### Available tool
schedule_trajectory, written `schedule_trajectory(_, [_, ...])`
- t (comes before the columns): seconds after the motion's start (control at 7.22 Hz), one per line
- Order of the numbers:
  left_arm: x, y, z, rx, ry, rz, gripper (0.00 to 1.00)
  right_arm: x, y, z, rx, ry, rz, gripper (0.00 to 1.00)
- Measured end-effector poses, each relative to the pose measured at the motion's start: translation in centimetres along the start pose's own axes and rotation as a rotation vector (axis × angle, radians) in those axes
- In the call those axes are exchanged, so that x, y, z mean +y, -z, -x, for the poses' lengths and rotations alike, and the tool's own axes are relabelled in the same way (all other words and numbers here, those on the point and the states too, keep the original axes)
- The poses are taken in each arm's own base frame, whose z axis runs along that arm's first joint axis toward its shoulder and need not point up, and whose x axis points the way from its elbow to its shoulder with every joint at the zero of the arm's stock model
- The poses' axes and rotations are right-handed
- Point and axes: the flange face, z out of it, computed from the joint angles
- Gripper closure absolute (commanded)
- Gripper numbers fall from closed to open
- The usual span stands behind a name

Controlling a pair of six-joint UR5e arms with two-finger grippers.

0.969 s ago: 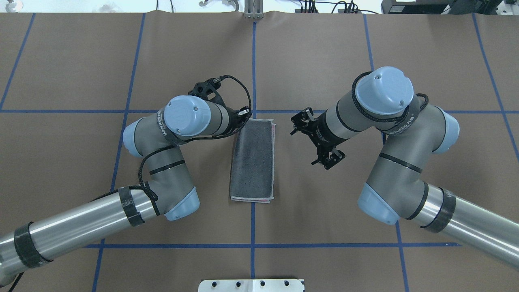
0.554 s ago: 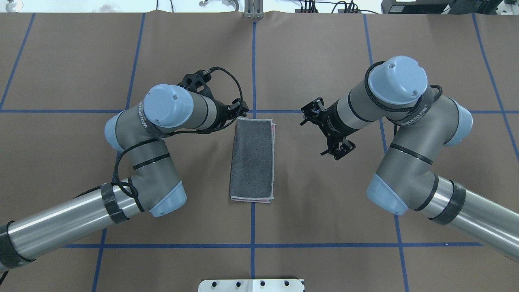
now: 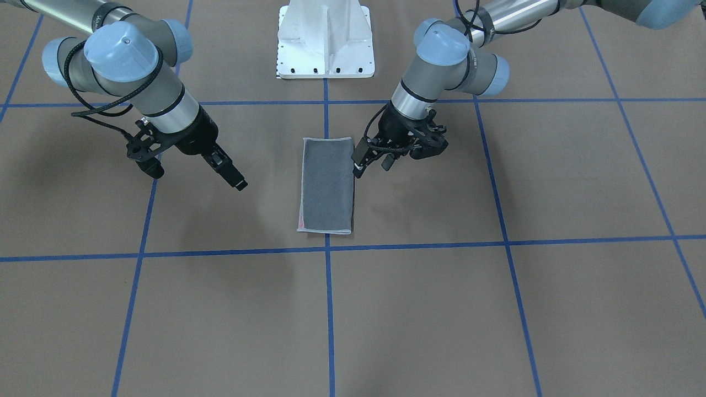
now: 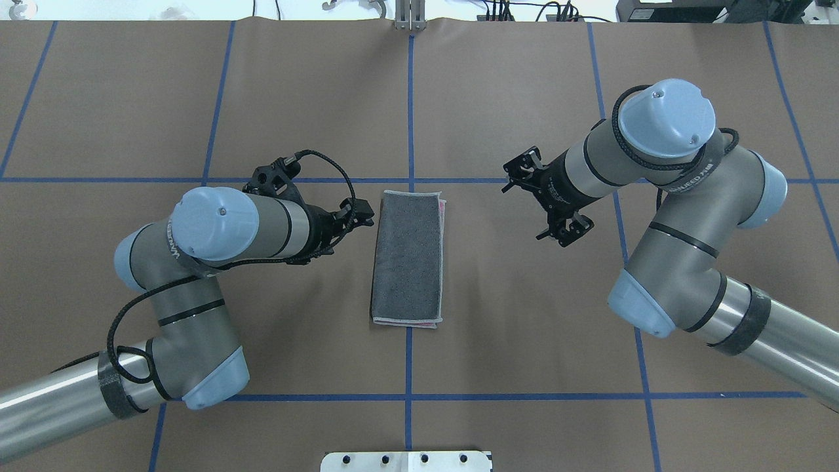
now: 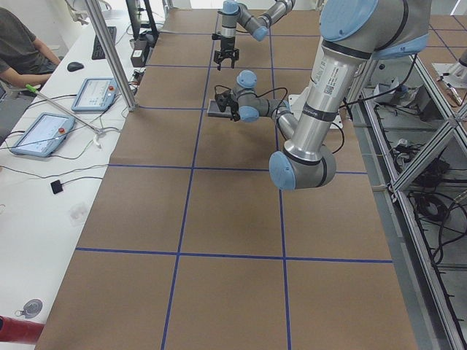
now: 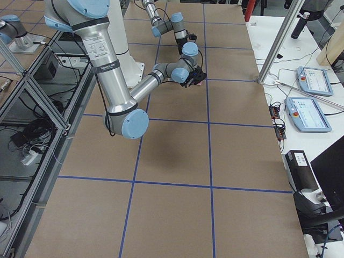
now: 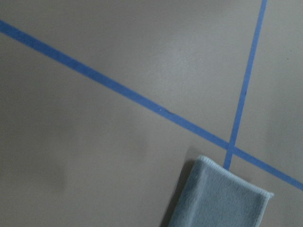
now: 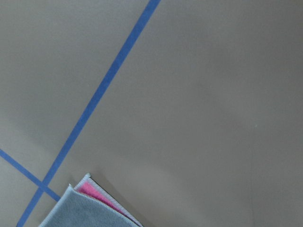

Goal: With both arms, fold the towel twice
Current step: 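Move the left gripper to the strip's near end to grasp it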

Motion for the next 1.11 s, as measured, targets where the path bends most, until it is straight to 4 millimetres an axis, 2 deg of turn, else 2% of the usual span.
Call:
schedule_trajectory(0.14, [1.9,0.0,0.3,0.002,0.02,0.019,0.16,-0.2,0.1,-0.3,0.001,0.005,-0.002,0.0])
schedule_trajectory(0.42, [5.7,-1.0,1.6,-0.008,0.04,0.036,0.41,-0.5,0.2,-0.8,0.002,0.007,-0.006,0.0])
schedule_trajectory(0.69, [8.4,-1.9,2.7,-0.016,0.034,0.033,0.47,-0.6,0.1,-1.0,0.003,0.006,-0.008,0.0])
schedule_trajectory(1.11, [9.3,-2.3,3.2,-0.025,0.03,0.038,0.5,-0.6,0.1,-1.0,0.003,0.007,-0.007,0.0])
